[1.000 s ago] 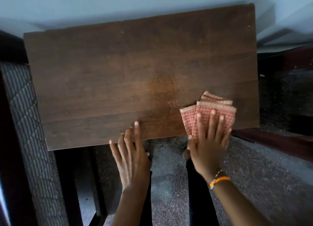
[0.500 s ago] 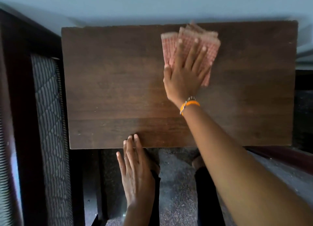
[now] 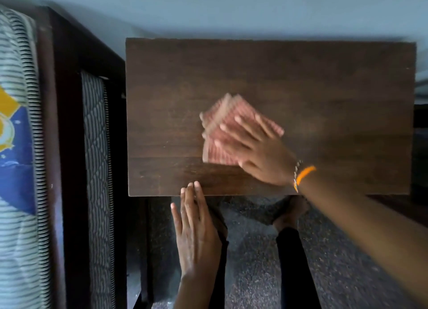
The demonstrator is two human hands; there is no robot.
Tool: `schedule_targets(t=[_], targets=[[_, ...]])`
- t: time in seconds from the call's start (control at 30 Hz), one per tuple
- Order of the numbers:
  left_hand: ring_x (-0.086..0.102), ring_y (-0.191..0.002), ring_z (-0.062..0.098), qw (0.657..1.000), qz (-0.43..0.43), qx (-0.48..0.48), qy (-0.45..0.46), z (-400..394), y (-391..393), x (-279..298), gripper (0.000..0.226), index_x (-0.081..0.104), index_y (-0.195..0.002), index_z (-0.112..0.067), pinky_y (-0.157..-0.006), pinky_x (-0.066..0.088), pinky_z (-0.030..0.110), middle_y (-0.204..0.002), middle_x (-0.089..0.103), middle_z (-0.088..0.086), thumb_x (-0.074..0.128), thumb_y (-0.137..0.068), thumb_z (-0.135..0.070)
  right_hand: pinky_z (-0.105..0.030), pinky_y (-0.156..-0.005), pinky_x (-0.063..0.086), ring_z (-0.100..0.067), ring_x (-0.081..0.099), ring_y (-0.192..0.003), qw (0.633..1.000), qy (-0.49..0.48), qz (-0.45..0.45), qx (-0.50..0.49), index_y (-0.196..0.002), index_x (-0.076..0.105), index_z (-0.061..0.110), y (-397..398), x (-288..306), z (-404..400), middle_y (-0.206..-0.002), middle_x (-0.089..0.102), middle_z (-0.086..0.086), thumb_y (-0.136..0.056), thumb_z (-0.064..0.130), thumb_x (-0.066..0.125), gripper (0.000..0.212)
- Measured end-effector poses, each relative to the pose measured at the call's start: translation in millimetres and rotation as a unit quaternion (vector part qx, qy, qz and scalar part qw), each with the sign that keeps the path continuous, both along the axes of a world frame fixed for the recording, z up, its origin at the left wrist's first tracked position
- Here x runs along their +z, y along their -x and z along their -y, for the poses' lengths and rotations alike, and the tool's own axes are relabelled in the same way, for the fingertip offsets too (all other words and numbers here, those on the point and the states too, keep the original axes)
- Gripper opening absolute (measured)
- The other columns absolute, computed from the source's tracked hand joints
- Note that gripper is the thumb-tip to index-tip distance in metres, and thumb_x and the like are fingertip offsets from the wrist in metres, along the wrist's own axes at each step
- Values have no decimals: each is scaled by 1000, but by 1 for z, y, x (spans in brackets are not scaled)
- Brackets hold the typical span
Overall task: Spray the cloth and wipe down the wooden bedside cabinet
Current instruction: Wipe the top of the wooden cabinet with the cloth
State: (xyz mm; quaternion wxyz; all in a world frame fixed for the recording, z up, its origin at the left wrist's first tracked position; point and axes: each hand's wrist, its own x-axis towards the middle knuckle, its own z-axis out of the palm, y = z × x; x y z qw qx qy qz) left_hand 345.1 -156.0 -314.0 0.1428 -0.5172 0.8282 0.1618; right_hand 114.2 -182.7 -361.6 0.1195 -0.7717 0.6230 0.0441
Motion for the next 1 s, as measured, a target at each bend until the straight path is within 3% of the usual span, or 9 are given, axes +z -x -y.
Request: schedule_targets(t=[0.1,0.23,0.37,0.47,0.6,0.7,0.77,0.87,1.0], targets=[[29,-136,32,1000,1,-13,-3,3,-13,0,73,24,-144,2,-111,19,49,-144,33,19,35,-72,-7,-54,-116,8,-29,6,-146,999,-21,-5,-27,-148,12,35,-20,4,-72,-158,10,2,-87,37,39,67],[34,-135,34,1000,4,-4,-21,7,-27,-1,91,20,-145,2,-110,22,52,-144,29,19,66,-66,-2,-55,-114,7,-30,4,-146,982,-52,-1,-183,-148,8,35,-63,7,-119,-159,-2,3,-87,36,35,67],[30,-135,36,991,-16,128,-19,24,-48,-7,100,11,-146,-1,-113,12,50,-148,22,20,73,-68,-10,-51,-112,6,-28,9,-145,954,-21,35,-296,-147,14,36,-120,5,-82,-157,10,3,-83,35,40,69],[24,-137,38,977,-37,208,-16,42,-71,-13,103,6,-146,1,-114,17,50,-151,15,21,70,-65,1,-51,-111,6,-27,9,-144,964,4,78,-255,-146,21,35,-162,3,-33,-156,15,4,-81,30,43,68],[20,-137,39,961,-93,257,-40,53,-100,-15,98,2,-148,-4,-112,26,45,-153,9,20,65,-72,2,-55,-113,0,-31,10,-145,987,-13,79,-137,-145,21,37,-211,4,4,-158,17,1,-79,20,31,70],[20,-137,36,952,-99,277,-81,37,-118,-13,97,-1,-148,-6,-109,26,41,-152,12,18,63,-76,1,-55,-114,10,-30,18,-144,997,-5,42,-59,-144,25,37,-203,6,3,-156,23,1,-78,15,27,70],[21,-137,35,951,-136,254,-108,27,-121,-10,97,-1,-149,-7,-108,26,35,-151,15,17,64,-76,1,-54,-113,18,-29,22,-143,999,-18,19,-28,-144,25,38,-183,4,-9,-155,26,2,-85,27,35,61],[17,-140,28,938,-195,252,-134,19,-127,1,95,0,-148,-6,-99,18,14,-153,10,16,64,-78,-4,-57,-109,26,-31,29,-140,998,-11,-27,-52,-143,26,35,-149,2,-48,-153,31,-1,-89,42,32,55],[21,-140,25,937,-209,245,-136,30,-135,-5,93,2,-149,-11,-107,24,25,-154,13,10,63,-79,-8,-55,-113,15,-30,15,-144,991,0,-61,-120,-146,14,37,-115,-5,-100,-157,18,-2,-92,42,28,57]])
